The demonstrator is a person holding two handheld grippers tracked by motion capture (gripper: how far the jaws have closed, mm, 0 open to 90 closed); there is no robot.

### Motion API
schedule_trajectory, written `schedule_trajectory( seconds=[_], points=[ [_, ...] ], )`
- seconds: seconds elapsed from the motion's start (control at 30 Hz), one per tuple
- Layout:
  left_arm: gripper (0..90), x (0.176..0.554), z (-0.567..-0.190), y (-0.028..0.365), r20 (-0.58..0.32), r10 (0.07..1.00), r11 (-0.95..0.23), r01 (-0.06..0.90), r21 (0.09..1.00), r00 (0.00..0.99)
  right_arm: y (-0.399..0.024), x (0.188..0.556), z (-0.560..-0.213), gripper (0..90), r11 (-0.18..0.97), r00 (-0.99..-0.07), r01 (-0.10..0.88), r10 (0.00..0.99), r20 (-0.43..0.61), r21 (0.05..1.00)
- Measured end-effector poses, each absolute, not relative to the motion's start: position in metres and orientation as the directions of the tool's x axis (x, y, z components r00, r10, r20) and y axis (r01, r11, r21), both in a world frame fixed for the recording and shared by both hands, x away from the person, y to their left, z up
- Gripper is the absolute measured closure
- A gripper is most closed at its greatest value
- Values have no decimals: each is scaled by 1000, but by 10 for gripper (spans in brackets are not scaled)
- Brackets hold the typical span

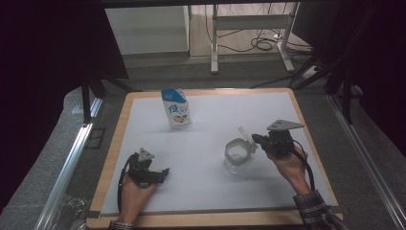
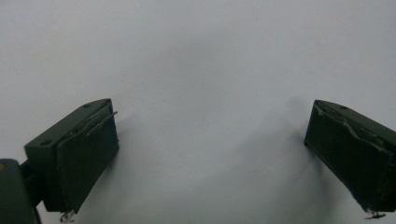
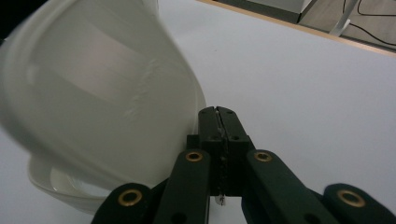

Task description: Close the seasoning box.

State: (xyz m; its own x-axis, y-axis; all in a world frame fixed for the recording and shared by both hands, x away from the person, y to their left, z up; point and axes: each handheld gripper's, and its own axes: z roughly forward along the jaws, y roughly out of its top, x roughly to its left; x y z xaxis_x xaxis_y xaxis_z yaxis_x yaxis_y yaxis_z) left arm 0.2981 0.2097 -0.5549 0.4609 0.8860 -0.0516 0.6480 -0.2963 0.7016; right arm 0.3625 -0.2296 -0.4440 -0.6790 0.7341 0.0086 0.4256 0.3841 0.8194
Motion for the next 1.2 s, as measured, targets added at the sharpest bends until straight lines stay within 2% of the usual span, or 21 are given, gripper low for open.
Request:
schedule_trajectory(
  seconds=[0.57, 0.87, 1.03, 1.2],
  points=[
    [25, 298, -555, 210, -51, 885, -300, 650, 698, 464, -244, 364, -458, 886, 338, -650, 450, 759, 44, 827],
    [27, 299, -555, 211, -60, 886, -292, 653, 698, 460, -258, 356, -465, 742, 322, -622, 459, 782, 41, 828],
    [27, 299, -554, 211, -59, 886, -293, 654, 698, 461, -267, 346, -469, 625, 312, -602, 467, 798, 38, 827],
    [39, 299, -554, 212, -68, 884, -287, 651, 702, 463, -270, 339, -473, 566, 318, -589, 469, 808, 24, 824]
  ],
)
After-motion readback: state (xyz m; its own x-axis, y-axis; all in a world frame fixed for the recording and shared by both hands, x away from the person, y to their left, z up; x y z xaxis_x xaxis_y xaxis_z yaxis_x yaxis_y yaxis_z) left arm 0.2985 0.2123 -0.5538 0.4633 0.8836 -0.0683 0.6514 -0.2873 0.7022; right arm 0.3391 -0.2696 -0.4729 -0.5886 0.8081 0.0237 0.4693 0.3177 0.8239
